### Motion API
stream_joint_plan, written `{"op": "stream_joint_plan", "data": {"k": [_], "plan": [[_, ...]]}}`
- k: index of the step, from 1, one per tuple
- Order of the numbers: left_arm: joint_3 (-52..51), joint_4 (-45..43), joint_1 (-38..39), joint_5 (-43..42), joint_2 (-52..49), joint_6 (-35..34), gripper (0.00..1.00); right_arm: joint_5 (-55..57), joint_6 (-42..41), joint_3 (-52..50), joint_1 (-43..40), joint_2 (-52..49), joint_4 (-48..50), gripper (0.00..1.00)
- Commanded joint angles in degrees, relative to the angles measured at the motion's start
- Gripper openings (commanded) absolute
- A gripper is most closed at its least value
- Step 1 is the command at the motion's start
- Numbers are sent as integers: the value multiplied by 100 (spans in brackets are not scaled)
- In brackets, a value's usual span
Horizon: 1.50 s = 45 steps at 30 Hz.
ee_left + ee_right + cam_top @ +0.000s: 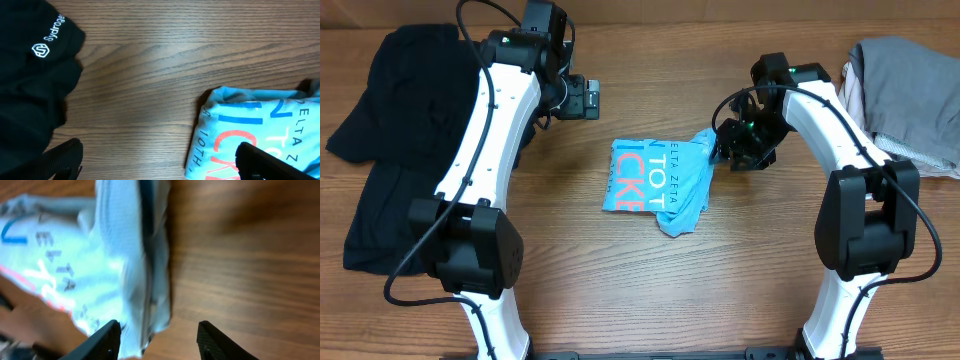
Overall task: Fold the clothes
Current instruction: 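Grasp the right edge of the folded blue bundle with the right gripper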
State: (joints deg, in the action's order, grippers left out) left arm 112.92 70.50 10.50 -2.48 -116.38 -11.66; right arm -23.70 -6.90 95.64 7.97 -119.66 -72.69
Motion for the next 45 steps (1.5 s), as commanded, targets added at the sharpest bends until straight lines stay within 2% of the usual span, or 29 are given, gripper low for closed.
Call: {"op": "stream_joint_plan", "data": {"k": [1, 6, 9, 14, 17, 25, 30, 35, 39, 44, 45], "plan": [[-33, -4, -4, 153, -20, -11, 100, -402, 295, 153, 105, 181, -275, 54], [-33, -4, -4, 164, -20, -11, 100, -352, 350, 149, 387, 289, -481, 52], [-33, -7, -4, 162, -20, -13, 100, -251, 317, -127, 782, 286, -271, 52], [-33, -7, -4, 164, -20, -11, 100, 348, -332, -649, 1158, 286, 44, 42], [-33, -4, -4, 166, -20, -7, 100, 494, -446, -809, 1224, 286, 35, 38], [-33, -9, -4, 164, -20, 7, 100, 1871, -1126, -1071, 1154, 286, 26, 38], [-33, -7, -4, 166, -20, 9, 100, 1764, -1121, -1071, 931, 286, 553, 38], [-33, -4, -4, 302, -20, 9, 100, 1172, -1029, -1071, 551, 286, 1038, 39], [-33, -4, -4, 334, -20, 105, 100, 424, -317, -1047, 205, 293, 1025, 43], [-33, -7, -4, 337, -20, 136, 100, 302, 273, -984, -57, 520, 691, 44], [-33, -7, -4, 334, -20, 136, 100, 308, 439, -951, -103, 699, 656, 48]]}}
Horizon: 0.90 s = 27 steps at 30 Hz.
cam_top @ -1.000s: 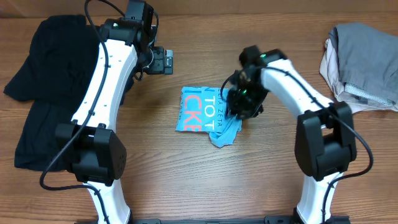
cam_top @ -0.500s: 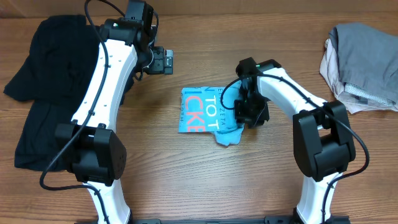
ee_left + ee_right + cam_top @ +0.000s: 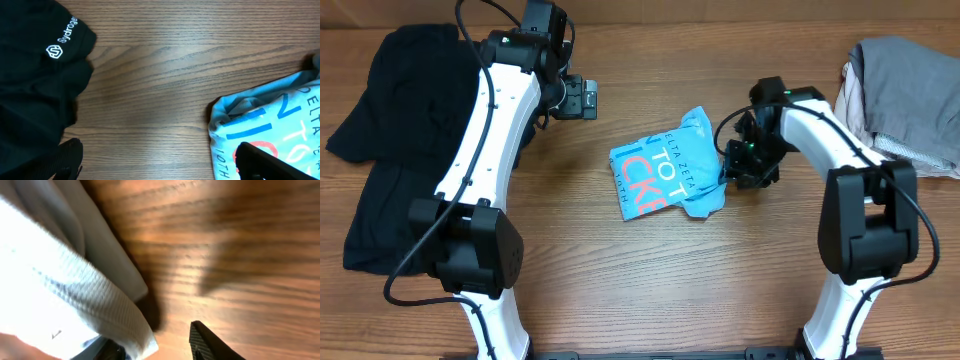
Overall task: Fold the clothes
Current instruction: 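Grasp the right edge of the folded blue bundle with the right gripper, then lift the blue bundle and carry it right onto the clothes stack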
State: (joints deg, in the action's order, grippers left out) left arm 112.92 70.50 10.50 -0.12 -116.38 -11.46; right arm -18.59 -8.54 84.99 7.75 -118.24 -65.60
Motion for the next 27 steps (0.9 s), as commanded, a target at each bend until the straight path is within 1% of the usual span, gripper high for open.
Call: {"op": "stream_joint_plan", "data": {"k": [1, 2, 3, 5, 9, 14, 17, 20, 23, 27], "plan": [[-33, -4, -4, 98, -20, 116, 100, -197, 710, 133, -105, 678, -22, 49], [-33, -7, -4, 98, -22, 116, 100, -190, 765, 138, -114, 761, 37, 52], [-33, -7, -4, 98, -20, 116, 100, -190, 839, 138, -114, 844, 122, 59], [-33, -17, -4, 98, -20, 116, 100, -192, 988, 138, -114, 942, 348, 68], [-33, -33, -4, 98, -20, 116, 100, -214, 1436, 122, -111, 885, 750, 79], [-33, -31, -4, 98, -20, 116, 100, -367, 2004, 120, -28, 577, 1073, 85], [-33, -28, -4, 98, -20, 116, 100, -474, 2155, 122, -26, 385, 1169, 89], [-33, -31, -4, 98, -20, 116, 100, -542, 2277, 120, -26, 181, 1272, 89], [-33, -46, -4, 98, -22, 116, 100, -907, 2599, 120, -24, 20, 1353, 89], [-33, -50, -4, 96, -20, 116, 100, -1067, 2680, 120, 13, -177, 1464, 90]]}}
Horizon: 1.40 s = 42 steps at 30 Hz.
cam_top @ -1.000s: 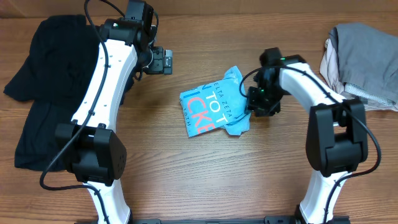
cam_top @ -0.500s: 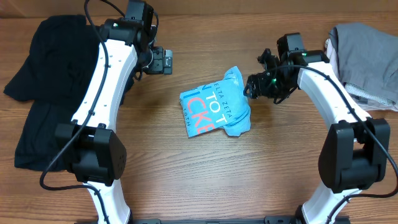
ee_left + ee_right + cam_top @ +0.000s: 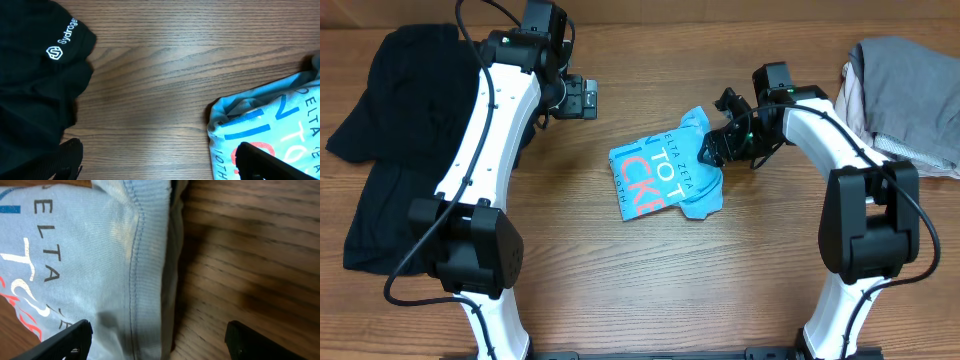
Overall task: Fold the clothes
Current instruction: 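Lift the blue bundle and carry it right onto the clothes stack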
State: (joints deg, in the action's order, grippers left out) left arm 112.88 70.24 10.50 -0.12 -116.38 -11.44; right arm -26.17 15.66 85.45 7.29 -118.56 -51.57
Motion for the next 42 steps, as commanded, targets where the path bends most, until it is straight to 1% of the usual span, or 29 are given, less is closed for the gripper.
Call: {"op": "stream_joint_plan", "data": {"k": [1, 8, 10, 11, 13, 15, 17, 18, 19, 24, 26, 30, 36, 42], "plan": [[-28, -22, -4, 96, -20, 111, 100, -308, 264, 74, 83, -192, 83, 90], [-28, -22, 2, 94, -22, 109, 100, -352, 258, 33, 332, -437, 225, 89], [-28, -22, 2, 66, -20, 107, 100, -350, 236, 33, 424, -527, 221, 83], [-28, -24, 2, 63, -20, 92, 100, -352, 208, 33, 514, -595, 208, 76], [-28, -24, 2, 63, -20, 92, 100, -350, 138, 33, 597, -649, 160, 67], [-28, -24, 2, 57, -20, 90, 100, -352, -20, 33, 660, -675, 125, 53], [-28, -22, 2, 57, -20, 90, 100, -374, -197, 33, 704, -680, 68, 32], [-28, -22, 2, 57, -20, 90, 100, -400, -284, 33, 719, -680, 33, 16], [-28, -22, 2, 57, -20, 90, 100, -450, -365, 33, 723, -680, 7, 4], [-28, -20, 2, 55, -20, 90, 100, -1176, -415, 133, 623, -675, -166, 4], [-28, -11, 2, 52, -20, 90, 100, -1593, -411, 332, 479, -673, -437, 4], [-28, 0, 0, 55, -20, 90, 100, -2055, -363, 866, 155, -579, -1049, 4], [-28, 0, 0, 59, -20, 94, 100, -2302, -470, 1836, -254, -286, -1845, 4], [-28, -42, 2, 55, -20, 90, 100, -2271, -1032, 2562, -535, -142, -1961, 4]]}}
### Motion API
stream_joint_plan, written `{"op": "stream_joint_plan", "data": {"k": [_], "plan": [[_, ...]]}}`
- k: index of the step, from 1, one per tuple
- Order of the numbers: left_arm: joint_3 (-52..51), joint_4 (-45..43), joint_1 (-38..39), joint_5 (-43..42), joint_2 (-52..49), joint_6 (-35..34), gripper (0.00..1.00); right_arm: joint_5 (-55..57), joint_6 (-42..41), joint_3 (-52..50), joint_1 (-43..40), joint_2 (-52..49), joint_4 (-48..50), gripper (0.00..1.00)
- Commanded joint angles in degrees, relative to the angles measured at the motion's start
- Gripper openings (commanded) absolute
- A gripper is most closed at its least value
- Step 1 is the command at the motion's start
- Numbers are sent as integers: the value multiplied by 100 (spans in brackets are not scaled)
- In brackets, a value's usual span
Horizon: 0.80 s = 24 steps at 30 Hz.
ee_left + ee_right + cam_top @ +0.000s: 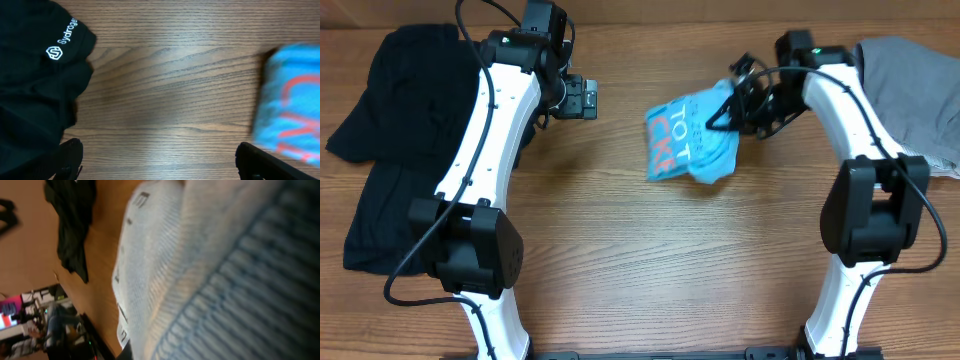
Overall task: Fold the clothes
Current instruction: 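Lift the blue bundle and carry it right onto the clothes stack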
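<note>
The folded light-blue shirt (688, 138) with red and white lettering hangs off the table, right of centre towards the far side. My right gripper (728, 112) is shut on its right edge. In the right wrist view the shirt's ribbed fabric (200, 270) fills the frame and hides the fingers. My left gripper (588, 98) stands open over bare wood at the far left-centre, apart from the shirt. In the left wrist view the shirt (292, 105) is a blur at the right, and nothing lies between the open gripper (160, 162).
A heap of black clothes (390, 130) covers the left side of the table; its logo sleeve (30, 85) lies close to my left fingers. A grey and pale pile (910, 80) sits at the far right edge.
The blue shirt lay on the table at centre with my right gripper open at its right edge. Now the gripper is shut on it and holds it up, farther right and back. The left arm is unchanged.
First the shirt lay square at the table's centre with my right gripper at its right edge. Then it lay turned at an angle, the gripper by its lower right corner, later open at its upper right edge. Now it hangs in my right gripper.
</note>
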State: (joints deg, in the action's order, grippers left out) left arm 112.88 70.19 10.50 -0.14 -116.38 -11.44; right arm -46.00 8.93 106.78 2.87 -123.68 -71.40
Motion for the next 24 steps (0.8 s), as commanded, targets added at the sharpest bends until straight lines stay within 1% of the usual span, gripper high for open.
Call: {"op": "stream_joint_plan", "data": {"k": [1, 6, 8, 15, 21, 22, 24], "plan": [[-28, -37, 0, 57, -20, 90, 100, -269, -494, 560, -153, 369, 35, 4], [-28, -35, -4, 70, -20, 92, 100, 105, -1200, 1132, -520, 378, 201, 4], [-28, -39, -4, 76, -20, 94, 100, 164, -1650, 1561, -837, 378, 330, 4], [-28, -42, -7, 76, -20, 92, 100, 203, -2949, 2417, -1884, 378, 885, 4], [-28, -52, -4, 76, -22, 92, 100, 358, -3807, 2527, -2761, 378, 1355, 4], [-28, -72, -4, 76, -20, 92, 100, 588, -4072, 2527, -2973, 378, 1434, 4], [-28, -118, -4, 76, -20, 92, 100, 804, -4299, 2527, -3143, 378, 1482, 4]]}}
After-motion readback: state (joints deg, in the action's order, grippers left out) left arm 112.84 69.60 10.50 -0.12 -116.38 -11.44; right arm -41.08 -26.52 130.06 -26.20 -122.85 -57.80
